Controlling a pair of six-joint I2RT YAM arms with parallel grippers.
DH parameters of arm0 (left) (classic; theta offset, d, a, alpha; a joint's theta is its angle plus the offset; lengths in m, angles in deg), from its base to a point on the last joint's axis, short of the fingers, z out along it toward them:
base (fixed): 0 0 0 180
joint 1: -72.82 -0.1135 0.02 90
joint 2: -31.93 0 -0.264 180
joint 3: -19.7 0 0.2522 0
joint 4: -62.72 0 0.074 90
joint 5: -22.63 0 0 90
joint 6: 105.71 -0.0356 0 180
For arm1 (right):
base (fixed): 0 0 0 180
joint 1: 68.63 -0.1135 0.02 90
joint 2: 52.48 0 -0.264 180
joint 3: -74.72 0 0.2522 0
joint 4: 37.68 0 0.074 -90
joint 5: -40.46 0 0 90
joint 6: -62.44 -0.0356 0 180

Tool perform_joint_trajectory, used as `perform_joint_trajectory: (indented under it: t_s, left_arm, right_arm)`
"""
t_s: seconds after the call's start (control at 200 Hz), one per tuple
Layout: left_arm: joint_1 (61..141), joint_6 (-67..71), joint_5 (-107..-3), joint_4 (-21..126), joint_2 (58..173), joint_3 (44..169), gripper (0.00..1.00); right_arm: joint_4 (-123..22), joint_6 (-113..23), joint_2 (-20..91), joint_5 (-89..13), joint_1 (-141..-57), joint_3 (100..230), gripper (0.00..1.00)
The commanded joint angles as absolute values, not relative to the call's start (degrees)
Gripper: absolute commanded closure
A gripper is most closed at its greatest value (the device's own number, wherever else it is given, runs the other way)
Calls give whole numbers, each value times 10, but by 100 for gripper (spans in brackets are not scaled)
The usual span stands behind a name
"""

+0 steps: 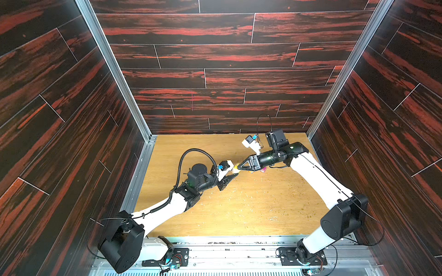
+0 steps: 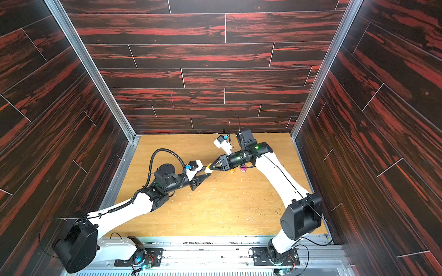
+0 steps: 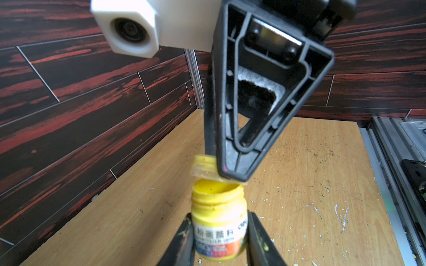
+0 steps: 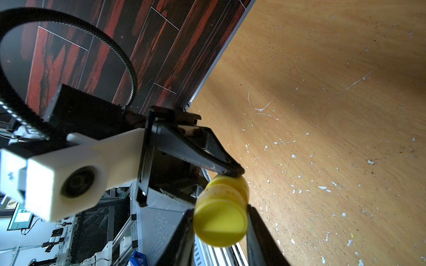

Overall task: Close the paint jar lid
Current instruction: Close the lid on the paint jar.

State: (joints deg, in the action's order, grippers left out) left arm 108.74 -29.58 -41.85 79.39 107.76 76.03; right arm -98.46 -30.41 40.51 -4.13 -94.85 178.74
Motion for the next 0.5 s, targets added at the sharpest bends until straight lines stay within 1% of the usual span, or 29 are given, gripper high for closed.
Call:
perform_joint_trajectory:
  t_s: [0.0,0.261,0.496]
  left_arm:
    - [1090,-309,-410,804,1077,783,73]
    - [1090,-315,-405,789,1073,788,74]
    - [1091,-317,-403,782,1069,792,74]
  right_arm:
    - [-1025,-275,427,-40,-968,1817,73]
    - [-1060,-241,452,-61,-988,1845,73]
    - [-1125,-190,488,-94,-1013,1893,74]
